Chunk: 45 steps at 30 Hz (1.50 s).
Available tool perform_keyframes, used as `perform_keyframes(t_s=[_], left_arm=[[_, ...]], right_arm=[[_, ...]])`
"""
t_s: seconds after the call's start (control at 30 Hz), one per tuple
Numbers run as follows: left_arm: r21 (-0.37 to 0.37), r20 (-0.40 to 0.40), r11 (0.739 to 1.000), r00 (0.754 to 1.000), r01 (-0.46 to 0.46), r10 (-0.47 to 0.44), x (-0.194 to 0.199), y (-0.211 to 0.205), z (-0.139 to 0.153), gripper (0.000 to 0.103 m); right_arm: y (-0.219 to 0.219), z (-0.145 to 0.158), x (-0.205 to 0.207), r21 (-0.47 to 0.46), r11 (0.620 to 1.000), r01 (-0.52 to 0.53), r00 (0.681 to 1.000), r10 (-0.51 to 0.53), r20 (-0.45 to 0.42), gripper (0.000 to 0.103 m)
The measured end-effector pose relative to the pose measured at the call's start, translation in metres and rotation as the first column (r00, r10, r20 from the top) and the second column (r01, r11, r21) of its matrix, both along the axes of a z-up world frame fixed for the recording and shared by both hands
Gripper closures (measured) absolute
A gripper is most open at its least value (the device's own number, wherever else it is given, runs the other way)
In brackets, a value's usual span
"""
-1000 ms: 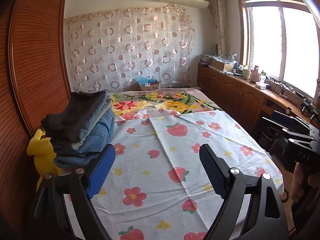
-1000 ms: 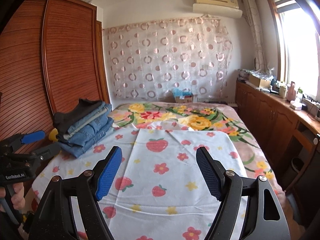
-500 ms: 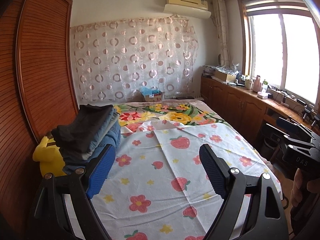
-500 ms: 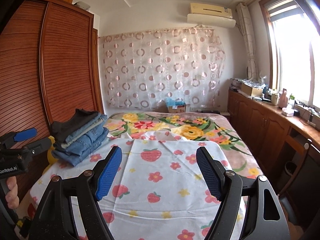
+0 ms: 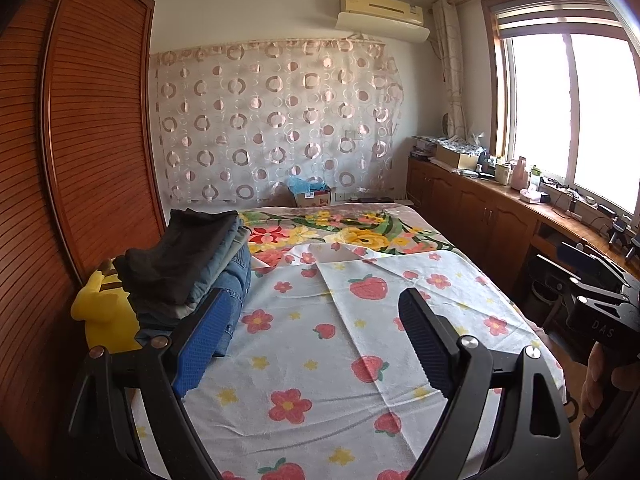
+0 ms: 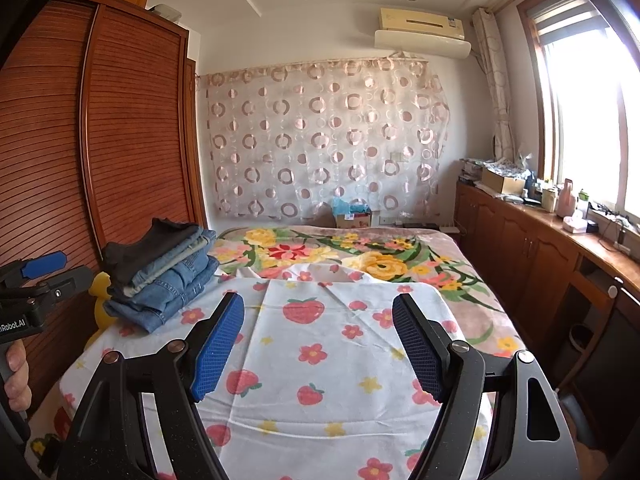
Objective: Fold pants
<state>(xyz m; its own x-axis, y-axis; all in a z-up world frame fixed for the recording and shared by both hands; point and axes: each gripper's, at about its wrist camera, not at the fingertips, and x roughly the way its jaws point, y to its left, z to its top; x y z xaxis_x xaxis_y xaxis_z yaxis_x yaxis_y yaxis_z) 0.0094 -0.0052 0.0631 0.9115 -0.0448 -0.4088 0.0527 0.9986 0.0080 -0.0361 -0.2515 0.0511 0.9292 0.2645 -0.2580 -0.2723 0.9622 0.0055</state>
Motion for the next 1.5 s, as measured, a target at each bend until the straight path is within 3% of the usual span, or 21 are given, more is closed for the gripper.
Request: perform_keyframes(t_s=[1.5], left_arm=[[0.0, -0.005, 1.0, 1.0, 0.004, -0.004, -0.0005, 0.0009, -0.0019, 0.017]], right_arm=[[0.0029, -0.0054, 0.0036, 0.009, 1.0, 0.005, 1.0, -0.005, 0.004, 0.025]])
